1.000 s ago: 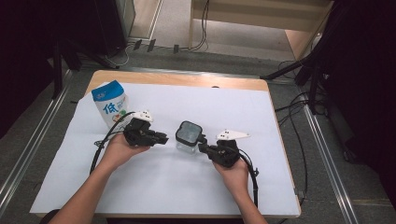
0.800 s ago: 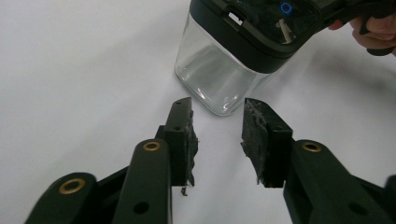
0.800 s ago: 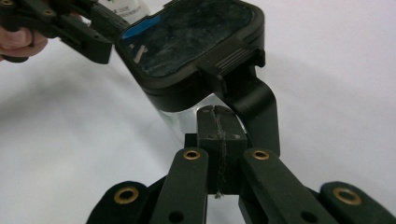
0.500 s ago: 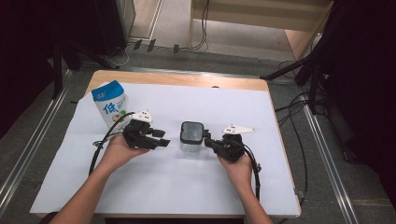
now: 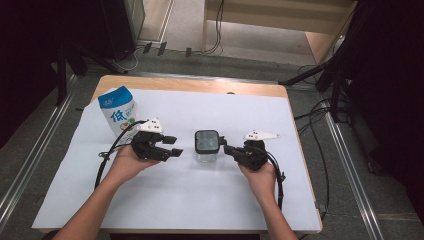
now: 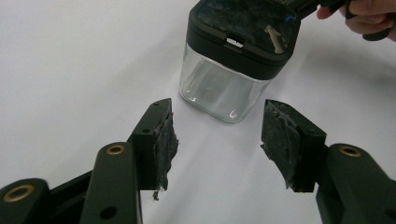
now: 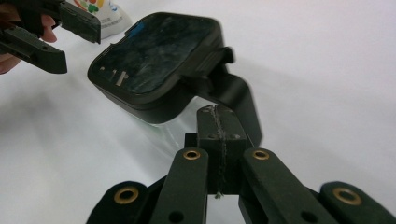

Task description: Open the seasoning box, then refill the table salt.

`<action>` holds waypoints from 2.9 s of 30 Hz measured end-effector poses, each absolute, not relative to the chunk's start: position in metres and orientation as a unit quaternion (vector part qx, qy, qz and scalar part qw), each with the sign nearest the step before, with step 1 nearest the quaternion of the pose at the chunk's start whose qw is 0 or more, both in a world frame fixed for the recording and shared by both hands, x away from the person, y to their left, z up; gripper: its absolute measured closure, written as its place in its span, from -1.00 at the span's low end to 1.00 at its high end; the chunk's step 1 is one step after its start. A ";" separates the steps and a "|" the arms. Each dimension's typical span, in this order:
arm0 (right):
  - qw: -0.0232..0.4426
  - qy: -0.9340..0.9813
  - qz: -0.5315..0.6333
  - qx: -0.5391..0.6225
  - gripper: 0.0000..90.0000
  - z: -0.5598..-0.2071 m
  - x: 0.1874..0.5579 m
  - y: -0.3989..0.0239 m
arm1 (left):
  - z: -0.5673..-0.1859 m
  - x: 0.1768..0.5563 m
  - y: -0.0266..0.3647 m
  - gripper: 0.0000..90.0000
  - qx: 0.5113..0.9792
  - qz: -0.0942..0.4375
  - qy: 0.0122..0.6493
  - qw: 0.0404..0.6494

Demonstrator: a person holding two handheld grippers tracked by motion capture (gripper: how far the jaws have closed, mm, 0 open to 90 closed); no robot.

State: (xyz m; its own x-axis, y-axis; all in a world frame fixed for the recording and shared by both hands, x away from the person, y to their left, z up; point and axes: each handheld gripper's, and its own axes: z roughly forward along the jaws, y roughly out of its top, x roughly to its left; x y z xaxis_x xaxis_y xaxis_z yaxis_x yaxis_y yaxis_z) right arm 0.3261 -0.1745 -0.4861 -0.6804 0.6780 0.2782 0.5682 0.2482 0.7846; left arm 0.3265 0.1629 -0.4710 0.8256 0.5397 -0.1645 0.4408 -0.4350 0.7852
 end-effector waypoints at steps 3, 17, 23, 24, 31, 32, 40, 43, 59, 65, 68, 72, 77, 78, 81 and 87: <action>0.068 0.785 0.468 0.399 1.00 -0.482 0.327 -0.186 | -0.473 0.329 0.162 -0.03 0.847 0.042 0.289 0.444; 0.056 0.783 0.466 0.409 1.00 -0.483 0.343 -0.196 | -0.481 0.347 0.145 -0.82 0.857 -0.024 0.257 0.446; 0.051 0.783 0.466 0.409 1.00 -0.485 0.347 -0.193 | -0.479 0.351 0.132 -0.91 0.868 -0.020 0.244 0.433; 0.050 0.782 0.467 0.410 1.00 -0.486 0.347 -0.193 | -0.480 0.352 0.130 -0.91 0.869 -0.021 0.239 0.432; 0.048 0.782 0.468 0.408 1.00 -0.486 0.348 -0.190 | -0.487 0.359 0.121 -0.87 0.869 -0.021 0.240 0.432; 0.047 0.782 0.467 0.409 1.00 -0.487 0.348 -0.189 | -0.489 0.360 0.121 -0.87 0.872 -0.021 0.237 0.427; 0.045 0.785 0.463 0.408 1.00 -0.488 0.348 -0.184 | -0.496 0.366 0.115 -0.86 0.875 -0.021 0.239 0.420; 0.045 0.785 0.463 0.409 1.00 -0.489 0.348 -0.184 | -0.492 0.368 0.111 -0.86 0.876 -0.018 0.233 0.422; 0.047 0.783 0.463 0.412 1.00 -0.489 0.348 -0.184 | -0.488 0.370 0.102 -0.67 0.872 -0.012 0.222 0.435; 0.048 0.783 0.463 0.413 1.00 -0.489 0.348 -0.184 | -0.485 0.368 0.102 -0.65 0.875 -0.007 0.220 0.432; 0.049 0.783 0.464 0.412 1.00 -0.489 0.349 -0.183 | -0.482 0.367 0.103 -0.64 0.874 -0.003 0.219 0.434; 0.050 0.783 0.463 0.413 1.00 -0.489 0.349 -0.183 | -0.479 0.367 0.105 -0.61 0.873 -0.007 0.222 0.435; 0.049 0.783 0.462 0.414 1.00 -0.489 0.348 -0.183 | -0.477 0.368 0.104 -0.60 0.878 -0.007 0.223 0.423; 0.049 0.783 0.461 0.413 1.00 -0.489 0.348 -0.183 | -0.476 0.368 0.104 -0.60 0.880 -0.003 0.220 0.421; 0.049 0.784 0.462 0.412 1.00 -0.489 0.348 -0.183 | -0.472 0.367 0.105 -0.59 0.879 0.001 0.220 0.424; 0.048 0.784 0.462 0.412 1.00 -0.489 0.348 -0.183 | -0.467 0.366 0.107 -0.56 0.880 0.002 0.214 0.423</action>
